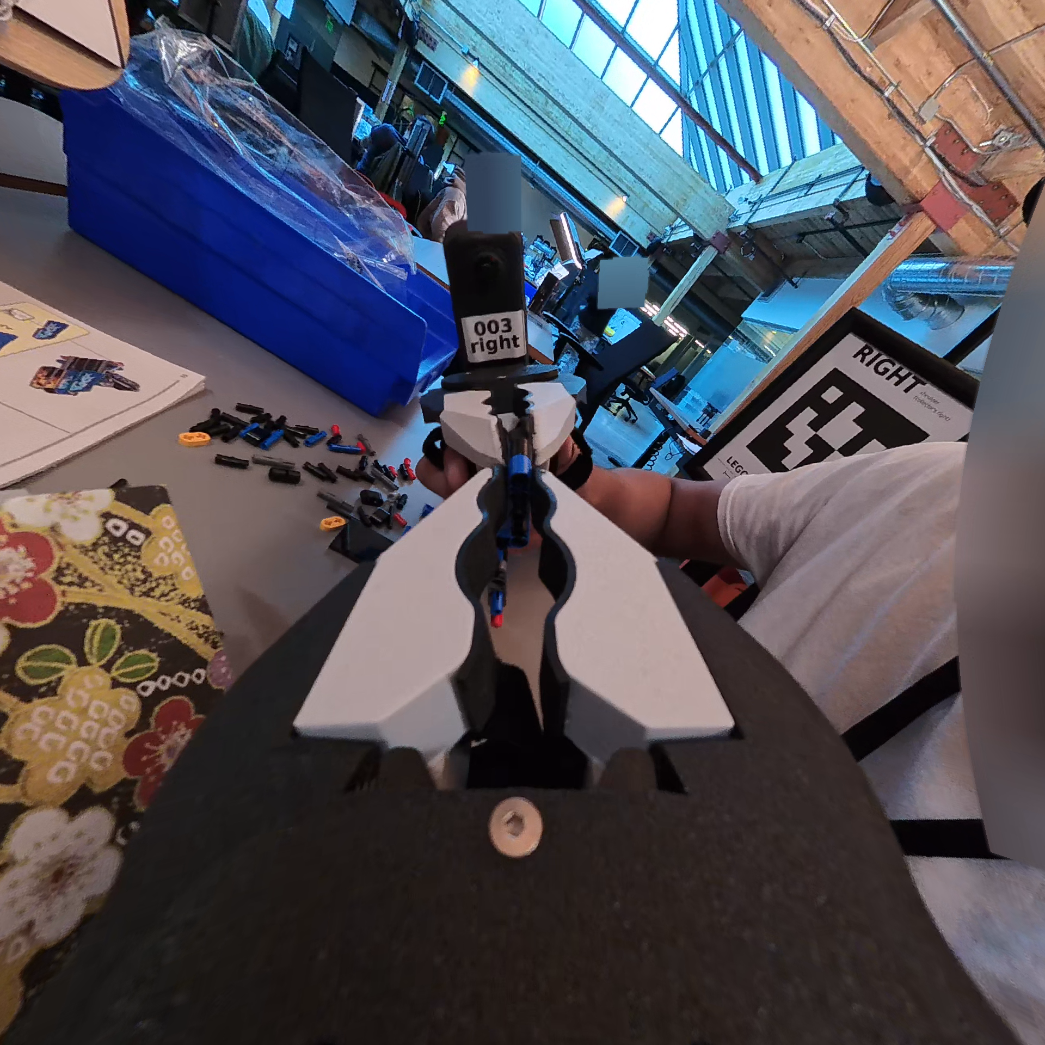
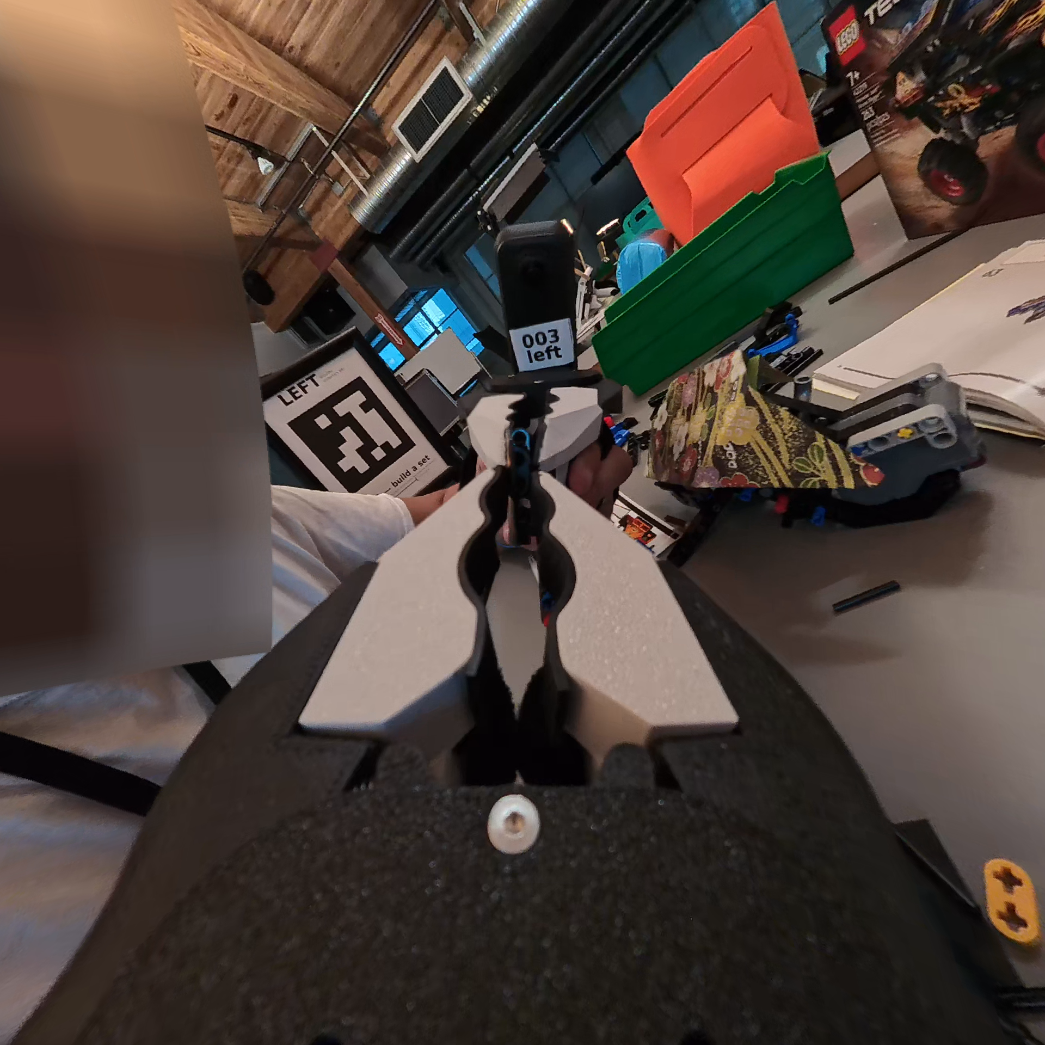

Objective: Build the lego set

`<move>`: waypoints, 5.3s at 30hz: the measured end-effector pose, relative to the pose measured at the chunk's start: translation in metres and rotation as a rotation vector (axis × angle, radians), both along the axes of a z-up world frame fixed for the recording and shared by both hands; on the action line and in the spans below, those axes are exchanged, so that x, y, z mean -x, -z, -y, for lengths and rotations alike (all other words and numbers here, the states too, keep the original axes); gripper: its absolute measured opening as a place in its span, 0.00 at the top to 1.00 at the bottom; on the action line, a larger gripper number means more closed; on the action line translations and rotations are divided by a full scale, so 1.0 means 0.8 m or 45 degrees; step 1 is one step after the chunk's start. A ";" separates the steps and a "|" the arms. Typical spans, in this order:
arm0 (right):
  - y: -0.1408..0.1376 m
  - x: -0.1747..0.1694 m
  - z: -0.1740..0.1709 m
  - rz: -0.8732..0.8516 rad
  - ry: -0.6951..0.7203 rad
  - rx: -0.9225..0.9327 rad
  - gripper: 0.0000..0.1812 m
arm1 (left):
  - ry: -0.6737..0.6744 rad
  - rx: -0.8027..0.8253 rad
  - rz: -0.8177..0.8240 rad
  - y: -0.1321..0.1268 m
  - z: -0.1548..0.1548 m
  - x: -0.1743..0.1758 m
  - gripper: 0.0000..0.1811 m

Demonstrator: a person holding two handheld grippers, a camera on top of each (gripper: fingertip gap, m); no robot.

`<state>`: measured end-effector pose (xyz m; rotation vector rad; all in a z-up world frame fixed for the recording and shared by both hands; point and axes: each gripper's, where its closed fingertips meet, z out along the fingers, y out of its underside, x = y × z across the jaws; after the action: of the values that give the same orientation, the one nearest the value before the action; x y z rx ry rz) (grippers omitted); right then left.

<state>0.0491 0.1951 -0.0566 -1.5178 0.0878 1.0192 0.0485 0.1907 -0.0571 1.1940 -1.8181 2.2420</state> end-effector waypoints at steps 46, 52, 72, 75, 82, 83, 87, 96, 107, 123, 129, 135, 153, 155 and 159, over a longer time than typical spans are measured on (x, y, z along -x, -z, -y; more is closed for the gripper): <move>0.023 0.009 0.004 0.201 0.003 0.100 0.97 | -0.006 -0.086 -0.001 0.017 0.004 0.006 0.97; 0.022 0.011 0.002 0.173 0.002 0.087 0.97 | 0.003 -0.012 -0.023 0.014 0.004 0.006 0.97; 0.017 0.012 0.014 0.308 -0.071 0.089 0.97 | 0.075 -0.052 -0.013 0.018 0.015 0.012 0.97; 0.021 0.013 0.015 0.343 -0.076 0.106 0.97 | 0.098 -0.066 -0.018 0.021 0.017 0.014 0.97; 0.028 0.023 0.024 0.437 -0.139 0.155 0.97 | 0.136 -0.210 0.047 0.026 0.026 0.024 0.97; 0.029 0.024 0.024 0.436 -0.144 0.159 0.97 | 0.141 -0.217 0.044 0.027 0.026 0.024 0.97; 0.037 0.026 0.026 0.451 -0.177 0.194 0.97 | 0.164 -0.258 0.030 0.034 0.028 0.027 0.97; 0.041 0.027 0.020 0.400 -0.185 0.215 0.97 | 0.164 -0.267 0.037 0.038 0.026 0.023 0.97; 0.021 0.020 0.019 0.399 -0.115 0.094 0.98 | 0.124 -0.070 0.023 0.013 0.015 0.017 0.97; 0.021 0.021 0.017 0.299 -0.135 0.092 1.00 | 0.109 -0.052 0.045 0.015 0.014 0.015 0.97; 0.019 0.020 0.014 0.367 -0.075 0.073 1.00 | 0.082 0.032 0.033 0.013 0.013 0.014 0.97; 0.018 0.023 0.015 0.383 -0.090 0.076 1.00 | 0.085 0.010 0.064 0.011 0.014 0.017 0.97; 0.011 0.022 0.018 0.322 -0.115 0.049 0.96 | 0.138 -0.022 0.028 0.017 0.028 0.019 0.97; 0.015 0.021 0.017 0.350 -0.107 0.070 0.97 | 0.133 -0.035 0.020 0.021 0.027 0.019 0.97; 0.014 0.019 0.014 0.340 -0.062 0.042 0.97 | 0.113 -0.046 0.044 0.018 0.028 0.017 0.97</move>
<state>0.0338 0.1840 -0.0677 -1.6796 -0.1211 0.8479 0.0346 0.1685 -0.0715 1.0639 -1.8918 2.2054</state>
